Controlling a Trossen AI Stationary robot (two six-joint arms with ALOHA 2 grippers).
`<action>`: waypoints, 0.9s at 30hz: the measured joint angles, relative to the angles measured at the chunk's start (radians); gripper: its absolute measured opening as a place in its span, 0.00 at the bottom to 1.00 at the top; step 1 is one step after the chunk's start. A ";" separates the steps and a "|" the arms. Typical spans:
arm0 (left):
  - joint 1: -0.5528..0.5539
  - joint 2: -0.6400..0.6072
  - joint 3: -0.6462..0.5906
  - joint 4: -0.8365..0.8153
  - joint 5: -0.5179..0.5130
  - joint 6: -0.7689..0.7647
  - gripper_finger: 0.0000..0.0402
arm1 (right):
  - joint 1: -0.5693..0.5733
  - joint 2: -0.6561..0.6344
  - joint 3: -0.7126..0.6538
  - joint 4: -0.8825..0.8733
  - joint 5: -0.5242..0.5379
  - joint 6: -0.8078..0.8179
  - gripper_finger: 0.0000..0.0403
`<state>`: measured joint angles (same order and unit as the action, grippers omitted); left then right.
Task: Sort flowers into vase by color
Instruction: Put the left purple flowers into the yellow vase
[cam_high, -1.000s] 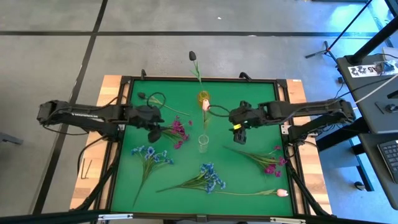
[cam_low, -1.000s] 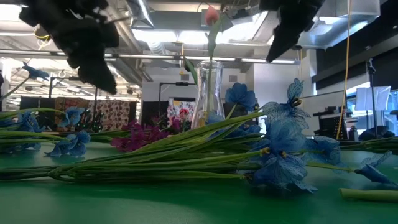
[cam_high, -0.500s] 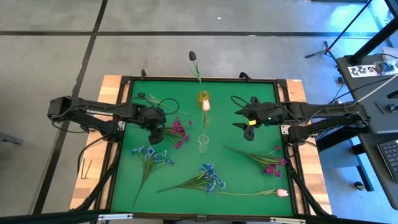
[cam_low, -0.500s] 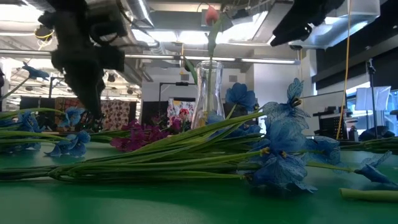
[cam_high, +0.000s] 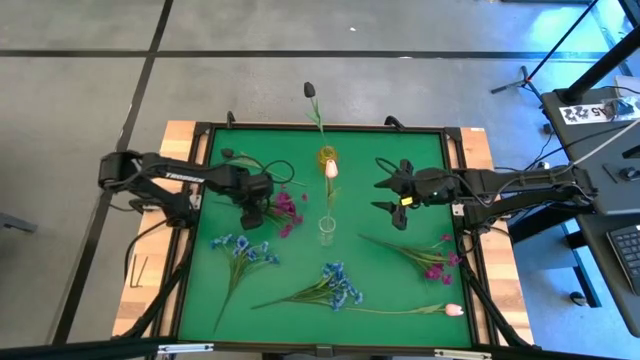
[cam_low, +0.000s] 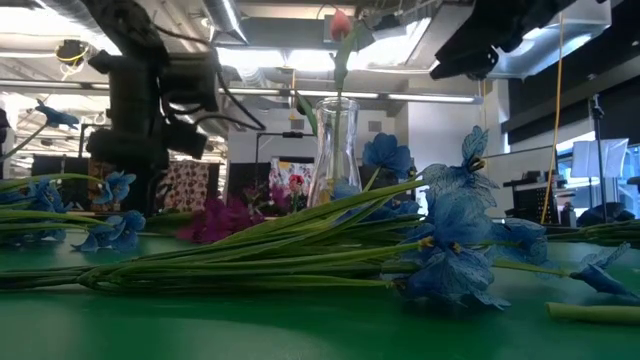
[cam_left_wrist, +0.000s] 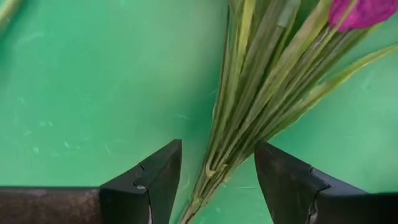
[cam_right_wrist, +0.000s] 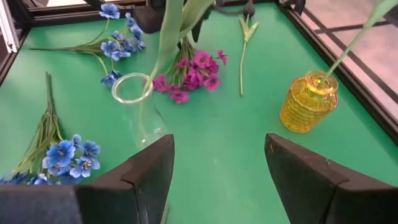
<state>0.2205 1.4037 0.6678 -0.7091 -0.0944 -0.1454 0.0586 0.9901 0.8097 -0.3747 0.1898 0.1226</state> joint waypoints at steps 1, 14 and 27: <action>0.003 0.012 0.000 0.002 0.000 0.002 0.49 | 0.000 0.000 0.000 0.007 0.000 -0.004 0.62; 0.000 0.056 0.004 0.008 0.017 -0.005 0.37 | 0.000 0.000 0.000 0.036 0.000 -0.048 0.62; 0.001 0.056 0.149 -0.098 -0.007 -0.082 0.03 | 0.000 0.000 0.000 0.036 0.000 -0.049 0.62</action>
<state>0.2214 1.4601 0.8169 -0.8068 -0.1015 -0.2278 0.0586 0.9905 0.8097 -0.3388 0.1898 0.0734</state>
